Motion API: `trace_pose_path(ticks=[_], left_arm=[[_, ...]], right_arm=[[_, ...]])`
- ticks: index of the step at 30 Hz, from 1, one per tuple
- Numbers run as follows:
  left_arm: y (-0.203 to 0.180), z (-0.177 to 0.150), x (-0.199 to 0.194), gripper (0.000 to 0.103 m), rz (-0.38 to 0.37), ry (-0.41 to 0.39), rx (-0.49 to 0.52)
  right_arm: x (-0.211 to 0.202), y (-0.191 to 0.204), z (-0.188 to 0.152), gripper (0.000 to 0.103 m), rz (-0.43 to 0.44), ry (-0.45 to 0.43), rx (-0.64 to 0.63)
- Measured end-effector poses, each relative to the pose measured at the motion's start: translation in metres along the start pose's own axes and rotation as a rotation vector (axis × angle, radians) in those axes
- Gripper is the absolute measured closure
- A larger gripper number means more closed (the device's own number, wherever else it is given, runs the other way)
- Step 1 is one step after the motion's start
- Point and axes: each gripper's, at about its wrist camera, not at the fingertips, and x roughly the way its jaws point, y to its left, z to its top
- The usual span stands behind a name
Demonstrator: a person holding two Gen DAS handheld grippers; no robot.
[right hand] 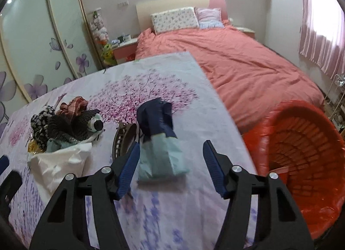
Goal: Collect trash
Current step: 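Grasp the navy-and-green item beside the hair clip with the right tool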
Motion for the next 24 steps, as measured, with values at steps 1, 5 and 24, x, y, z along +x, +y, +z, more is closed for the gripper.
trace_pose_path(ticks=[1,5,24], left_arm=[[0.002,0.0,0.002,0.013,-0.003,0.003,-0.003],[0.004,0.002,0.008,0.013,-0.017,0.014,-0.015],[-0.03,-0.007,0.047,0.011,-0.029,0.08,0.017]], right_arm=[[0.003,0.001,0.0,0.044,0.001,0.009,-0.003],[0.021,0.005,-0.002,0.062,-0.013,0.072,-0.027],[-0.011,-0.013,-0.02,0.086,-0.063,0.033,-0.003]])
